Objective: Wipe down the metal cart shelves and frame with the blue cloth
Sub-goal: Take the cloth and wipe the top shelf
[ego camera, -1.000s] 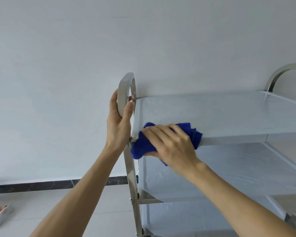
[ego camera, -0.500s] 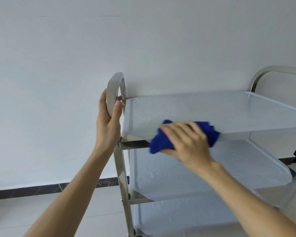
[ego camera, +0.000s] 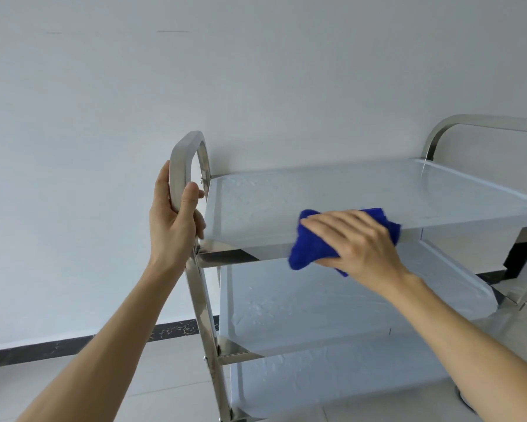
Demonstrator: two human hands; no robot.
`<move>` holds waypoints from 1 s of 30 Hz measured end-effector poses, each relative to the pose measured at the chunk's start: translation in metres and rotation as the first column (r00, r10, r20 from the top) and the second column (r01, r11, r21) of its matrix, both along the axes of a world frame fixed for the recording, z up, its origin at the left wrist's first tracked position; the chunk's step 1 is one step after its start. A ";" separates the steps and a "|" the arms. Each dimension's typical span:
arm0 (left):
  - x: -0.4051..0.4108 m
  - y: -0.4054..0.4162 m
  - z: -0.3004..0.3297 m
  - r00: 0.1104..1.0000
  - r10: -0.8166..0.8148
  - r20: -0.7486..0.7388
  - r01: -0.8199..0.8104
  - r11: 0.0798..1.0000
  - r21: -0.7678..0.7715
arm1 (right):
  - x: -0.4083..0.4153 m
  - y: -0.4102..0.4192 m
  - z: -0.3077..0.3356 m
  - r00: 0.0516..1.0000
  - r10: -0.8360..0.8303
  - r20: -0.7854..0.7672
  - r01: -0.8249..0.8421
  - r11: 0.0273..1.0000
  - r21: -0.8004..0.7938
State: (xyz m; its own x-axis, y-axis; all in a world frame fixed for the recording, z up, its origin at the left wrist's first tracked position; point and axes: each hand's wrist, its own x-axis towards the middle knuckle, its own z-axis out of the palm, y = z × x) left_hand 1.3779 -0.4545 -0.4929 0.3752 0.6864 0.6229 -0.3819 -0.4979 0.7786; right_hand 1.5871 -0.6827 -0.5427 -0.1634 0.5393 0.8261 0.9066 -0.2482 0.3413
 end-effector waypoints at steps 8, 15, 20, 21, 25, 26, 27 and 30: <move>-0.010 0.004 0.001 1.000 0.007 -0.016 -0.007 0.999 -0.043 | 0.005 -0.010 -0.004 0.998 -0.059 0.031 0.059 0.998 -0.006; -0.029 0.004 0.008 0.997 0.064 -0.041 -0.067 0.996 -0.067 | -0.010 -0.002 -0.005 0.998 -0.020 0.060 0.021 1.000 -0.010; -0.054 0.011 0.008 0.991 0.130 -0.018 -0.131 0.987 -0.095 | -0.038 0.006 -0.008 0.999 0.010 0.044 -0.010 1.000 0.006; -0.061 0.013 0.007 0.988 0.153 -0.015 -0.154 0.983 -0.096 | -0.046 0.009 -0.008 0.999 0.021 0.037 -0.022 1.000 0.008; -0.094 0.035 0.007 0.968 0.250 -0.006 -0.249 0.961 -0.120 | -0.082 0.030 -0.007 0.999 0.041 0.007 -0.041 0.999 0.002; -0.103 0.041 0.007 0.964 0.265 -0.005 -0.263 0.956 -0.127 | -0.093 0.037 -0.007 0.999 0.041 -0.011 -0.041 0.999 0.008; -0.112 0.047 0.007 0.963 0.269 0.001 -0.267 0.955 -0.130 | -0.103 0.043 -0.006 0.999 0.040 -0.027 -0.040 0.999 0.016; -0.141 0.073 0.007 0.963 0.262 -0.069 -0.268 0.957 -0.107 | -0.130 0.060 -0.005 0.999 0.035 -0.041 -0.034 0.999 0.018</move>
State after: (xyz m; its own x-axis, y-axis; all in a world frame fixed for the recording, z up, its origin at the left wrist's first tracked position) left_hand 1.2368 -0.3818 -0.4856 0.2008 0.8309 0.5189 -0.2046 -0.4825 0.8517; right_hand 1.4567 -0.6226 -0.5475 -0.1475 0.5195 0.8417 0.9278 -0.2221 0.2997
